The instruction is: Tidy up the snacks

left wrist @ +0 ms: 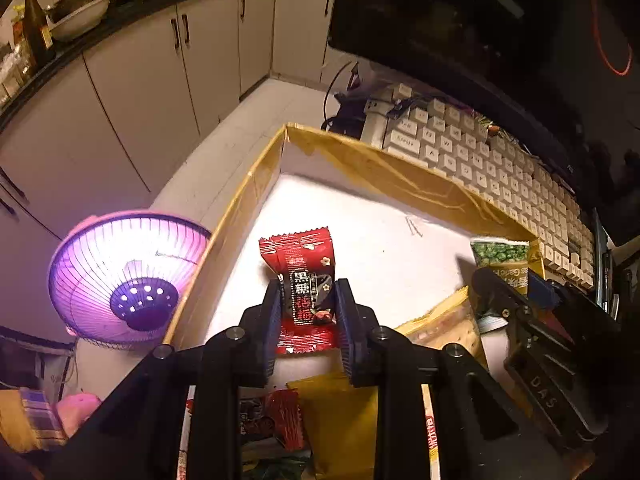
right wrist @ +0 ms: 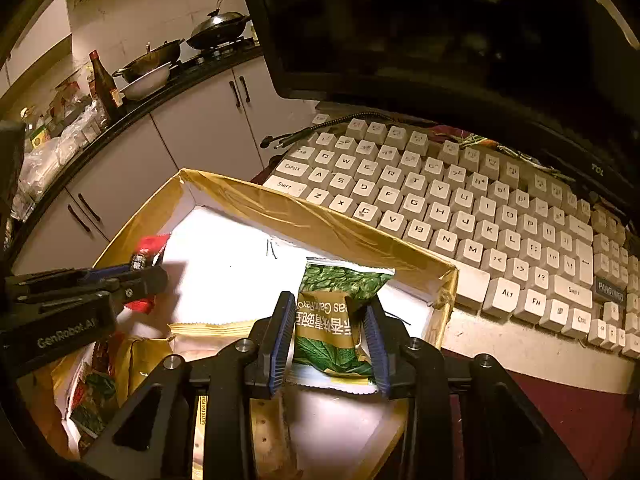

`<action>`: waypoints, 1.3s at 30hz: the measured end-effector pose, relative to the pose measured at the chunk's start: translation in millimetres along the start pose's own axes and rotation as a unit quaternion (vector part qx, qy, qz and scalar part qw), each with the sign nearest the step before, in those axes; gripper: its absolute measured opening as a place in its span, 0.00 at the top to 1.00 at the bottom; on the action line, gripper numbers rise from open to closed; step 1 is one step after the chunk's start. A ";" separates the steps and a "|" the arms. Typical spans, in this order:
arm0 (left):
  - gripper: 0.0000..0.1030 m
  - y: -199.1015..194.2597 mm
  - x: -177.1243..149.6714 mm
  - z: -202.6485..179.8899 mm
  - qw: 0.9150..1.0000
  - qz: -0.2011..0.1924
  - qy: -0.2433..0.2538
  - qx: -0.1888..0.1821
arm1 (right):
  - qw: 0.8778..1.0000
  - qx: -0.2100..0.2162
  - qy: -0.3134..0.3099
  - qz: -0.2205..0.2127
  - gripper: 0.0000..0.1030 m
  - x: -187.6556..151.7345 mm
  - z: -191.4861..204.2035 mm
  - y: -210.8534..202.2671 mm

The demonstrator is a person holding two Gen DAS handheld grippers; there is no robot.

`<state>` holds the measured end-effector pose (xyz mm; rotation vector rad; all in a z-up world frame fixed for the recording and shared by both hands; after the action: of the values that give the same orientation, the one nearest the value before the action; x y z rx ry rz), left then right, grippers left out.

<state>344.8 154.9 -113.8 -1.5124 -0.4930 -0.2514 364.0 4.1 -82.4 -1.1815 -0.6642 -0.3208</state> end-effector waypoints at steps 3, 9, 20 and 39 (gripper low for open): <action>0.68 0.8 -4.7 2.4 1.000 0.004 0.000 -0.007 | 1.000 0.015 0.010 -0.002 0.63 -0.8 0.6 -2.2; 0.48 -51.4 -15.2 9.2 0.998 -0.061 -0.024 -0.002 | 0.998 0.051 0.031 -0.015 0.49 5.5 2.6 -25.4; 0.25 -132.5 -108.4 -48.4 0.987 -0.160 0.018 0.020 | 0.986 0.099 0.077 -0.112 0.26 -56.2 6.9 -154.6; 0.25 -143.2 -180.1 2.2 0.979 -0.153 -0.011 0.133 | 0.990 0.115 0.051 -0.066 0.26 -134.4 37.5 -144.0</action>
<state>121.3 123.0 -69.1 -1.1775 -0.7490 -0.3920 168.5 -27.9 -51.6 -0.8976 -0.6725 -0.4013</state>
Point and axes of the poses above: each gripper's, at about its wrist camera, not at the fingertips, and y roughly the way its jaws point, z to its left, x to its top, the point moved 8 cm from there along y, roughly the way its jaws point, and after that the axes turned 8 degrees about x, right-handed, at the moved point
